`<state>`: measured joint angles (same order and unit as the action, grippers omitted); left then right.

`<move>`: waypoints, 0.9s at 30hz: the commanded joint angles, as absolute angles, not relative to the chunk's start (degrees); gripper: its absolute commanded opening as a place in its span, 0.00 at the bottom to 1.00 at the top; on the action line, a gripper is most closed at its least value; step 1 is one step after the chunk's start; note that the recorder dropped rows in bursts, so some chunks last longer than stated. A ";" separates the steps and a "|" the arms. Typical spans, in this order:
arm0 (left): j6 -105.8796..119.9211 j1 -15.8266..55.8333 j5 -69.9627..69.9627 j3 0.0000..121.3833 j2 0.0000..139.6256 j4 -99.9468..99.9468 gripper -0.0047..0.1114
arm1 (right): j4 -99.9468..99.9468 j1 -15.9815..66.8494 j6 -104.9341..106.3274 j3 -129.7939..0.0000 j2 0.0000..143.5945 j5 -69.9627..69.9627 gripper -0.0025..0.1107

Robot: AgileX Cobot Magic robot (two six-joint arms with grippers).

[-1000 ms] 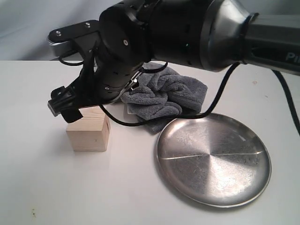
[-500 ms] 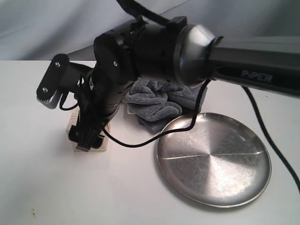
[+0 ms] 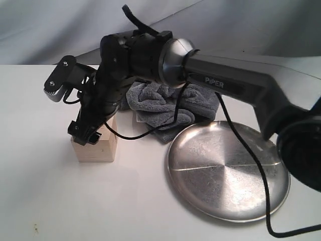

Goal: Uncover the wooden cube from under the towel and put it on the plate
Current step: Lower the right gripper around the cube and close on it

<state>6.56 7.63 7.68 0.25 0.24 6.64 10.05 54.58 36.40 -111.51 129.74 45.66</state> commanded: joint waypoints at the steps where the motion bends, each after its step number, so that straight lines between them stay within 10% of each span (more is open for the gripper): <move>1: 6.41 7.91 7.50 0.00 0.00 6.74 0.04 | 13.57 53.12 38.86 -119.77 133.24 53.57 0.79; 27: 6.41 7.91 7.50 0.00 0.00 6.74 0.04 | 15.51 51.44 42.92 -125.39 139.20 60.58 0.79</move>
<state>6.56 7.63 7.68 0.25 0.24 6.64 15.74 51.71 42.21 -125.15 138.41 60.41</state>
